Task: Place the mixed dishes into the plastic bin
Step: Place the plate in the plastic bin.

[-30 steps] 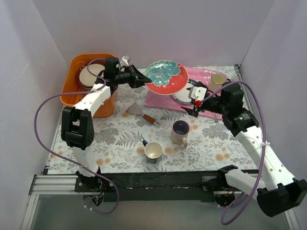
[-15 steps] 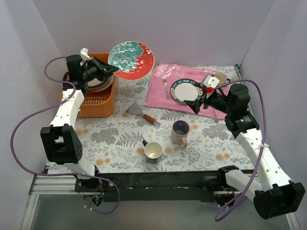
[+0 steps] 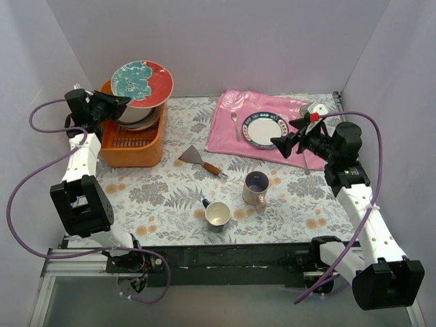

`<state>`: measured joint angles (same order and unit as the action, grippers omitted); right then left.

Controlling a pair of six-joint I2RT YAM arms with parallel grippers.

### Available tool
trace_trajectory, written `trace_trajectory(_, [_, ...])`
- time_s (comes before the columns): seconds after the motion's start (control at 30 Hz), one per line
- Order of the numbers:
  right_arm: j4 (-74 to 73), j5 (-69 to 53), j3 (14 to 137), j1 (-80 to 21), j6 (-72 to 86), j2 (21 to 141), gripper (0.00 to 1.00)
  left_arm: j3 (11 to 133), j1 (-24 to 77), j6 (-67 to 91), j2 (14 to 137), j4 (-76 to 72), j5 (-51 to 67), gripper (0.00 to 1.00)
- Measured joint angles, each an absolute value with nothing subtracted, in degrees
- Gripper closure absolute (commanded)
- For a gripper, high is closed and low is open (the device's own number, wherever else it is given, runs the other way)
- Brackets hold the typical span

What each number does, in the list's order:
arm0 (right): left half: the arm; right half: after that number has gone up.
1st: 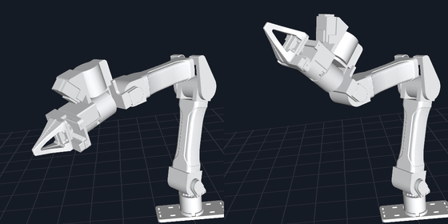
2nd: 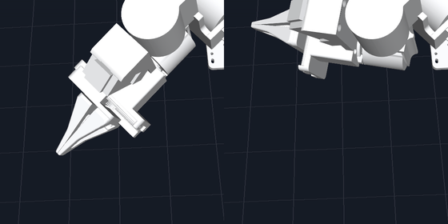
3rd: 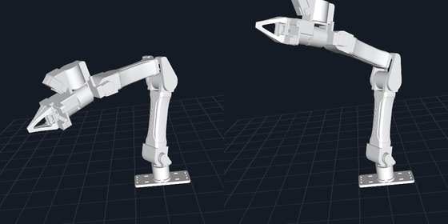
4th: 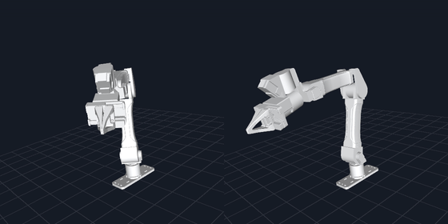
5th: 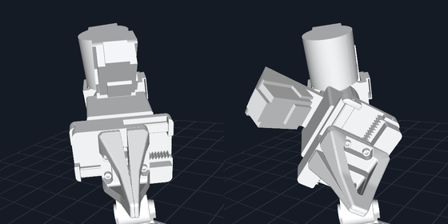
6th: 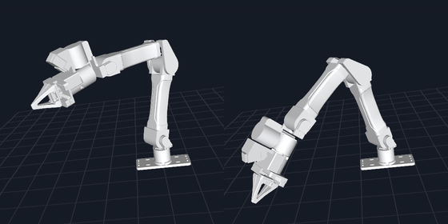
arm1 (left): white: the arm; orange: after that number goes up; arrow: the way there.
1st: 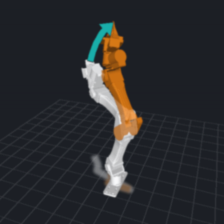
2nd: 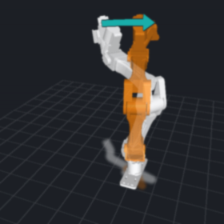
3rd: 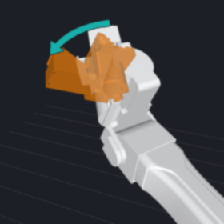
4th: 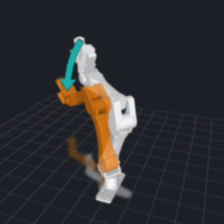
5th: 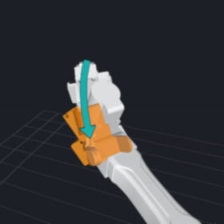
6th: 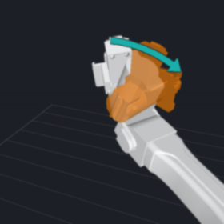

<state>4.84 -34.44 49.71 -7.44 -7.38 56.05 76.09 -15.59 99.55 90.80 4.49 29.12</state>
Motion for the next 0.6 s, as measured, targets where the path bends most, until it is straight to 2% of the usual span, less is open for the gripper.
trace_trajectory(0.6, [6.3,-34.5,48.1,-5.1,-4.7,56.0,0.05,76.1,-19.0,100.9,95.4,1.3,25.5,1.00])
